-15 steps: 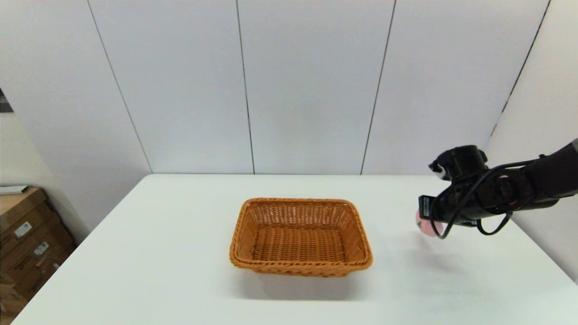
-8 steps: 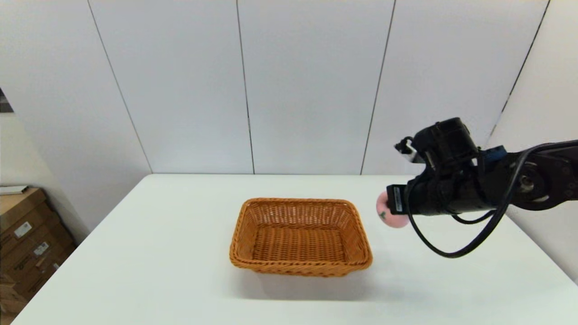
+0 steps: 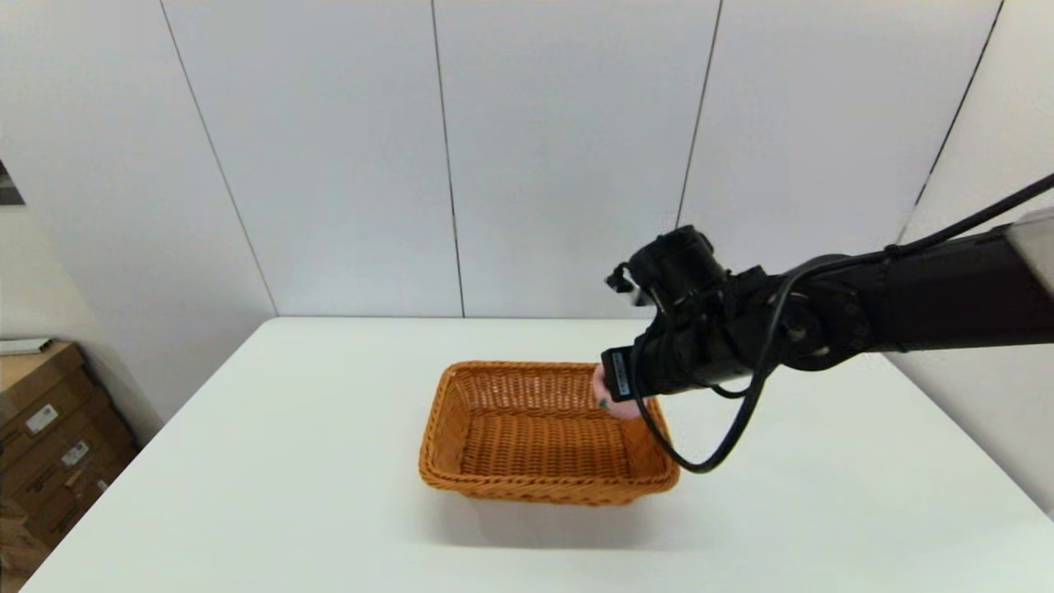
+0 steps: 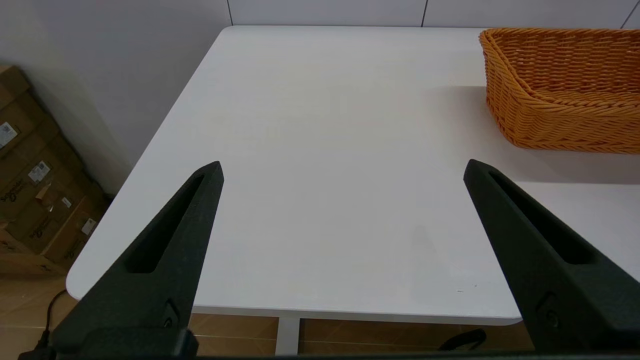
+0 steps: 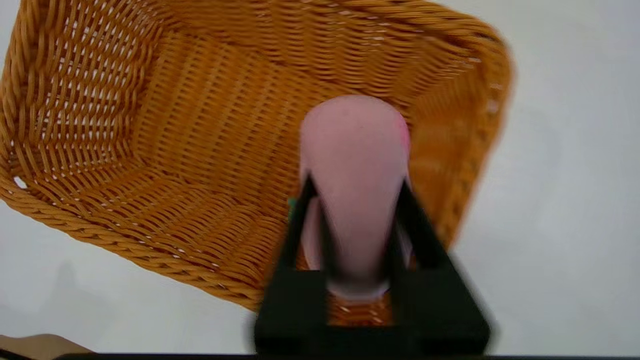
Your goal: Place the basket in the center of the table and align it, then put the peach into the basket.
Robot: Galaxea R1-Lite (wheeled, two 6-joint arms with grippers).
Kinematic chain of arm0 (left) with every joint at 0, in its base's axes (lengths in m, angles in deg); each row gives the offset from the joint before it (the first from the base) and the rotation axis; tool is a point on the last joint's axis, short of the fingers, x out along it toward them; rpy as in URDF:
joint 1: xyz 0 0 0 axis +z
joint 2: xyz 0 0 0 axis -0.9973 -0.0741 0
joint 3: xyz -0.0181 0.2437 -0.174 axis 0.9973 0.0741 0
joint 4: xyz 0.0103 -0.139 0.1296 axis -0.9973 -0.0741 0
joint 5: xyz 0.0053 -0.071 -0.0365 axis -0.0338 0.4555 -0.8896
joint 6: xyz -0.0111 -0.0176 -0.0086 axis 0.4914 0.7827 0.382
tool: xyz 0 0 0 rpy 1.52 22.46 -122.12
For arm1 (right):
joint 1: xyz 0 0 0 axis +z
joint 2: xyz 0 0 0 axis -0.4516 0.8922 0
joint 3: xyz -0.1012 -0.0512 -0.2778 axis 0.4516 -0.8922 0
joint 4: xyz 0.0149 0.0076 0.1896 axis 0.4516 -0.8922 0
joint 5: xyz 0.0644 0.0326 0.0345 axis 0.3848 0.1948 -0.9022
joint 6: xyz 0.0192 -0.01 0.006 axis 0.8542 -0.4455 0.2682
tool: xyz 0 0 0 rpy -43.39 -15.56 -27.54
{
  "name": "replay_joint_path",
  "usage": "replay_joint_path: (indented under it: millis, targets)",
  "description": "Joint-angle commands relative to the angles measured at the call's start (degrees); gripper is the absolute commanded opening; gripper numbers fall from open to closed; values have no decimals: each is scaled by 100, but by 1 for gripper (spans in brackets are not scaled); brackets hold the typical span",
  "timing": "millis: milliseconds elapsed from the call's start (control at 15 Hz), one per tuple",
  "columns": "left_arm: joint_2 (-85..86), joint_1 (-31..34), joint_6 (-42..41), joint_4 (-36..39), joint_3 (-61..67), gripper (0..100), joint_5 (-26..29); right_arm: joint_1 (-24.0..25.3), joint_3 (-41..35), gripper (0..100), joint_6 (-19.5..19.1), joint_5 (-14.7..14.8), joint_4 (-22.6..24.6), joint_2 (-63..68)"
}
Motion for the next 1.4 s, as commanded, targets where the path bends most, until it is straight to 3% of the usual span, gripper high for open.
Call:
replay_joint_path:
  millis: [67,200,400,600,867,1067,1333,1400]
  targets:
    - [1,0,5,-8,0,100,-9,12,285,100,63,-171,-84,329]
    - [1,0,5,-8,0,100,-9,12,268,100,265,-171,-111,135]
    - [1,0,31,1,9,100,-36,-40,-66,100,274,-180,-163,-497]
    - [1,0,31,1,0,100,-36,-533,-664,100,248,-206,-163,-1280]
    - [1,0,31,1,9,100,-36,-1543,-1429,100,2,-601,-111,-2071]
    - [1,0,31,1,9,100,-36,-1666,-1973,100,-16,-654,-93,-2853]
    - [1,0,31,1,9,100,-36,-1710,-3257,100,-7,-540,-75,-5059]
    - [1,0,31,1,0,100,-36,-1939,-3643,100,-77,-531,-58,-5657]
